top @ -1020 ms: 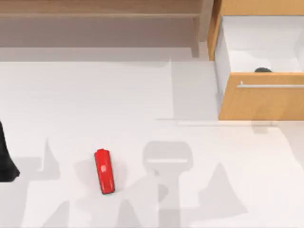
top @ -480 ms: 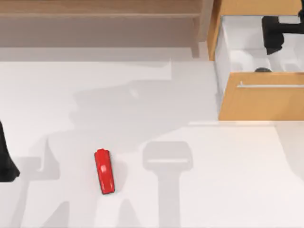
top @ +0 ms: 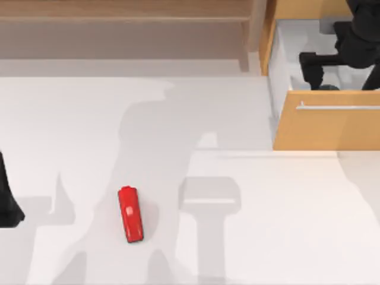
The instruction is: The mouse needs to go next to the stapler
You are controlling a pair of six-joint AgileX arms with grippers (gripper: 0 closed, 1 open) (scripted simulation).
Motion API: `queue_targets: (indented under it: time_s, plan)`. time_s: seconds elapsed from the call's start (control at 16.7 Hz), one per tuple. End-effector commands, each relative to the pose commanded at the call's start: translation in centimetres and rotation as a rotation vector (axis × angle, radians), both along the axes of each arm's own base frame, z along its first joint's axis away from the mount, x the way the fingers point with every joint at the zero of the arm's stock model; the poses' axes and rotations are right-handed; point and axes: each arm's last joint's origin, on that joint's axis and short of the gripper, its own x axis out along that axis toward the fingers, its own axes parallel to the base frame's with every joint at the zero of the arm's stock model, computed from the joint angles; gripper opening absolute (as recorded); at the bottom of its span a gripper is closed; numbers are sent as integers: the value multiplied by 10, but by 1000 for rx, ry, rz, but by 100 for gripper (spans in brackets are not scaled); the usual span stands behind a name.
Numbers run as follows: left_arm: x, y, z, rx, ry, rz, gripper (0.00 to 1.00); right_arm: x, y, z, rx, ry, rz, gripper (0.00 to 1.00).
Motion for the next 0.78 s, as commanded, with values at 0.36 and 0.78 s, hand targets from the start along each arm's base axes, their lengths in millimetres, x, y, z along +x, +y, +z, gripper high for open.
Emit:
queue_targets:
  time_s: [0.36, 0.78]
  plan:
    - [0, 0, 0, 0, 0, 0, 100, 2, -2, -3, -1, 6, -3, 100]
    - [0, 0, 0, 0, 0, 0, 100, -34, 11, 74, -2, -12, -6, 100]
